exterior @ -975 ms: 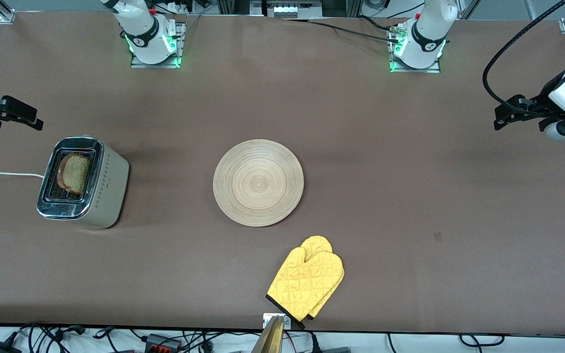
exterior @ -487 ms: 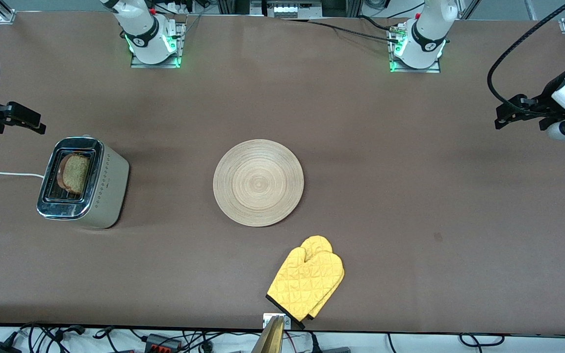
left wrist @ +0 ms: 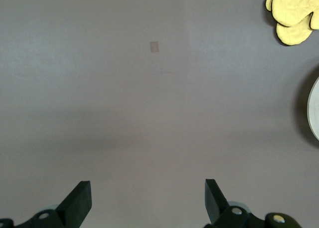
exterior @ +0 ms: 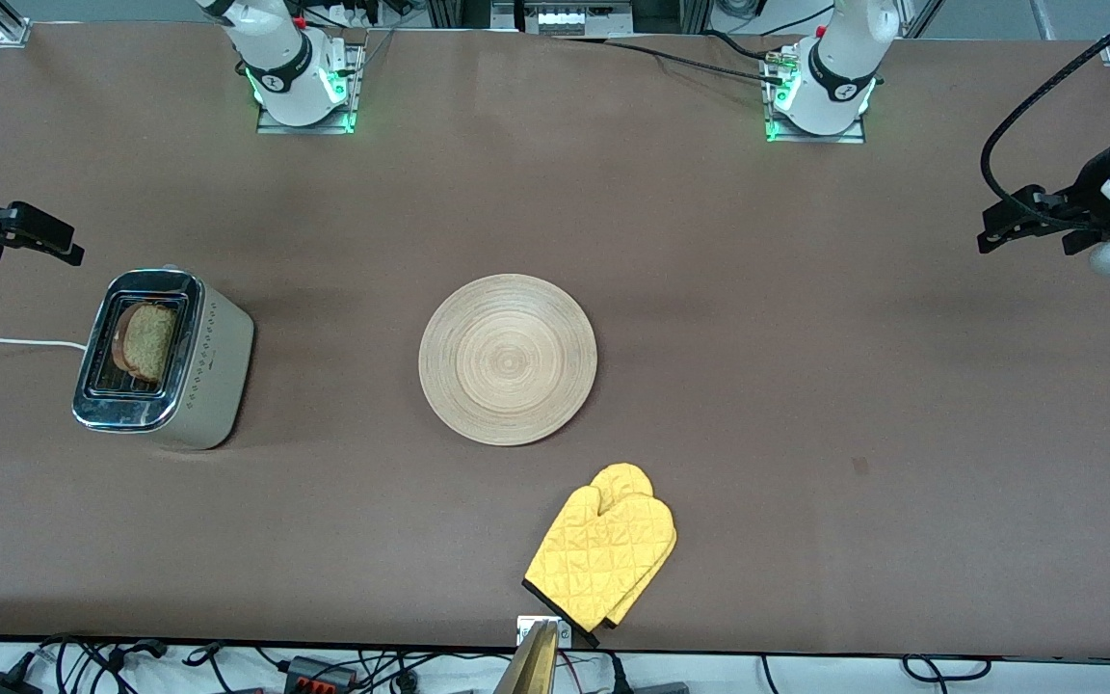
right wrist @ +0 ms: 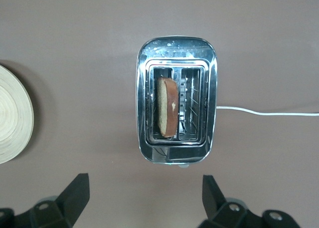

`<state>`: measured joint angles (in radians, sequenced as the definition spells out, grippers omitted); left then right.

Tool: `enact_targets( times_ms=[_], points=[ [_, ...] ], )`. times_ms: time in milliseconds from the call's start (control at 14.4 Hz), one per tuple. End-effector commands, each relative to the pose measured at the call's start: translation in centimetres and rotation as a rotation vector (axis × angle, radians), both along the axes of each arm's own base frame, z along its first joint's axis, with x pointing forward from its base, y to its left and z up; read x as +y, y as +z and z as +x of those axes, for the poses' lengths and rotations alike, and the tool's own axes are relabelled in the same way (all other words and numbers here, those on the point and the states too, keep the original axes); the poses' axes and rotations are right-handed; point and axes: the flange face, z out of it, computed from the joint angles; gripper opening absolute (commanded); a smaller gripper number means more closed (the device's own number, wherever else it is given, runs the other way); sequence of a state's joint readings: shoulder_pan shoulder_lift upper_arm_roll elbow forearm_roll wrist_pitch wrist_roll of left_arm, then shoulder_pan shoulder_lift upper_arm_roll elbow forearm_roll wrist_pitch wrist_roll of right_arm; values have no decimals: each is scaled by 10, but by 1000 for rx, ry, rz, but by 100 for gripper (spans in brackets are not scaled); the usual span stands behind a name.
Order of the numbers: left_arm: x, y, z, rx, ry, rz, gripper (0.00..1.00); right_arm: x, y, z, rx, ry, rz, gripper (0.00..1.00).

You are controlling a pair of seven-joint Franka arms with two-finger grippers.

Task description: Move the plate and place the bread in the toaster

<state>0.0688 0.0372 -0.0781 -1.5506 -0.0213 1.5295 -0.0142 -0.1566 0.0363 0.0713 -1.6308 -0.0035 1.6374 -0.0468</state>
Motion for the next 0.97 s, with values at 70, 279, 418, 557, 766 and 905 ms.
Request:
enact_targets(
  times_ms=[70,279,418,557,766,905],
  points=[
    [-4,6,1,-3,-7,-12,100,-2,1,-9,-4,-12,-15,100],
    [-4,6,1,-3,-7,-12,100,-1,0,-8,13,-11,-12,100],
    [-3,6,1,-2,-5,-12,100,-3,-6,-5,25,-9,-13,100],
    [-2,6,1,0,-4,-12,100,-3,0,-1,13,-11,-14,100],
    [-2,6,1,-3,-4,-12,100,-2,-2,1,14,-10,-12,100],
    [-3,6,1,-5,-5,-13,100,-3,-2,1,14,-13,-12,100]
  ],
)
